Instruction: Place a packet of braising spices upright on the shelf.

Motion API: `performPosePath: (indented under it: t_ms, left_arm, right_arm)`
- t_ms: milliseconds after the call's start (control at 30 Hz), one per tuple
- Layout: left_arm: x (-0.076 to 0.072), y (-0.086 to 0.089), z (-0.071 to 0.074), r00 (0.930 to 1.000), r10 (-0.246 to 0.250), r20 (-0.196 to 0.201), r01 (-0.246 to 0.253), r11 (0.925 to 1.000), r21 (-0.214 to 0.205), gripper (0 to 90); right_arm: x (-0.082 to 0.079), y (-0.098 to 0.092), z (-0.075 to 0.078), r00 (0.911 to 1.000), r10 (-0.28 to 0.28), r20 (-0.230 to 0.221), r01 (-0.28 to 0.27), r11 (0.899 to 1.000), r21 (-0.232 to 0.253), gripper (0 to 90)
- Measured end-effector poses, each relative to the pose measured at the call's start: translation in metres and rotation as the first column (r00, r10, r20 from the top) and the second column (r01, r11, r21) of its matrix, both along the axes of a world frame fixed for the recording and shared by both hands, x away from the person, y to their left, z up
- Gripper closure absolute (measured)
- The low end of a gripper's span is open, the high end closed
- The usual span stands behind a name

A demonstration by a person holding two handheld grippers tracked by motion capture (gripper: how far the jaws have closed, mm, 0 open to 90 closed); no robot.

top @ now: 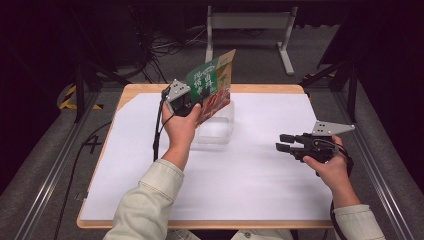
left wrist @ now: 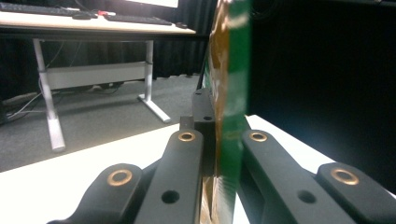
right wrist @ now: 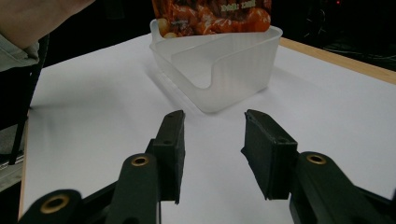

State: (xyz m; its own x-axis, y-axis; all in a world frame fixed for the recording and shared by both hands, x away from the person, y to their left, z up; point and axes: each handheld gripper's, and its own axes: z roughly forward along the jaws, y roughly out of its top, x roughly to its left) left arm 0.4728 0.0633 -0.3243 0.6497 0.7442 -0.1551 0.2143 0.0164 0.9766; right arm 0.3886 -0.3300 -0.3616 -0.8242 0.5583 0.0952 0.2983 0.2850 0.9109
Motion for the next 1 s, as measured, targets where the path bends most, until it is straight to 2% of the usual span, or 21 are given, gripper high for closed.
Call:
performPosePath:
  t_ms: [133, 300, 733, 1000]
  left_arm:
    - [0.002, -0.004, -0.005, 0.9999, 0.009, -0.006, -0.009, 0.9999, 0.012, 89.4]
    - [0.005, -0.011, -0.010, 0.9997, 0.007, -0.022, -0.007, 0.9999, -0.008, 89.5]
    - [0.010, -0.015, -0.019, 0.9995, -0.003, -0.031, 0.003, 0.9998, -0.021, 89.5]
    - [0.010, -0.016, -0.029, 0.9984, -0.007, -0.057, 0.005, 0.9990, -0.044, 89.4]
  right_arm:
    - [0.001, -0.001, 0.000, 1.0000, 0.008, 0.001, -0.008, 1.000, 0.009, 58.6]
    - [0.002, -0.002, 0.003, 0.9999, 0.016, 0.006, -0.016, 1.000, 0.026, 59.0]
    - [-0.006, -0.003, 0.000, 0.9999, 0.007, 0.009, -0.007, 1.000, 0.006, 59.2]
    - [-0.014, -0.011, 0.000, 0.9999, -0.012, 0.012, 0.012, 1.000, 0.006, 59.5]
